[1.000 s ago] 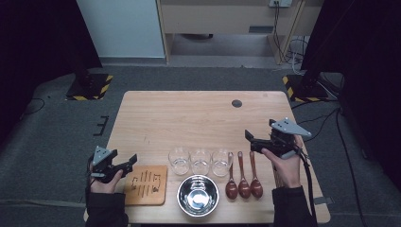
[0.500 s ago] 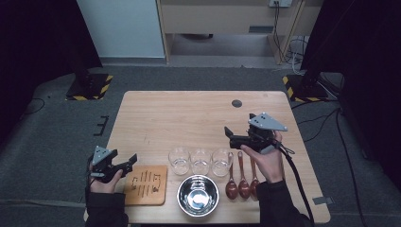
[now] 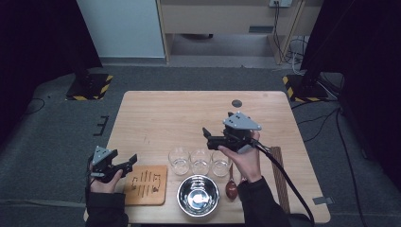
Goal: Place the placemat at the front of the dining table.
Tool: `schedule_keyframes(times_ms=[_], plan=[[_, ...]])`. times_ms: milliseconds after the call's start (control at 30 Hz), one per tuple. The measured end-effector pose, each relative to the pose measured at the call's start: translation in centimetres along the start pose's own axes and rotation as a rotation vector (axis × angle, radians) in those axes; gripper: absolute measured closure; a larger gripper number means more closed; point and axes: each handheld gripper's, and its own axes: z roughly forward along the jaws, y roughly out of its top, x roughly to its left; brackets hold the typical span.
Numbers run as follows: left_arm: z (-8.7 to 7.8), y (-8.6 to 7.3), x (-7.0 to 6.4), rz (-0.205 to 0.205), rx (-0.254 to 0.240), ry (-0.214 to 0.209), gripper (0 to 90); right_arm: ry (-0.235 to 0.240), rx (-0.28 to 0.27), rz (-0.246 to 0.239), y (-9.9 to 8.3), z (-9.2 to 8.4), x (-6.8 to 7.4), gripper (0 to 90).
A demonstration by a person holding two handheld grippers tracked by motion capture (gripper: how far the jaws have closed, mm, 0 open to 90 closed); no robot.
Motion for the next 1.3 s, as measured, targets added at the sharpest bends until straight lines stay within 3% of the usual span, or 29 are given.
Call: schedule_keyframes(times_ms=[433,733,1300], plan=[[0.2,-0.2,0.2,0.001,0.011,-0.004,11.9,0.026,0.026,-0.029,0.3,2.3,4.0,4.1],[0.3,-0.2,0.3,-0.006,0.011,-0.005,11.8,0.08,0.023,-0.01,0.5,3.5,6.4,4.4],[0.2,-0.3,0.9,-0.021,0.011,-0.004,11.6,0.153,0.026,-0.039,1.3,4.9,11.5,4.6]])
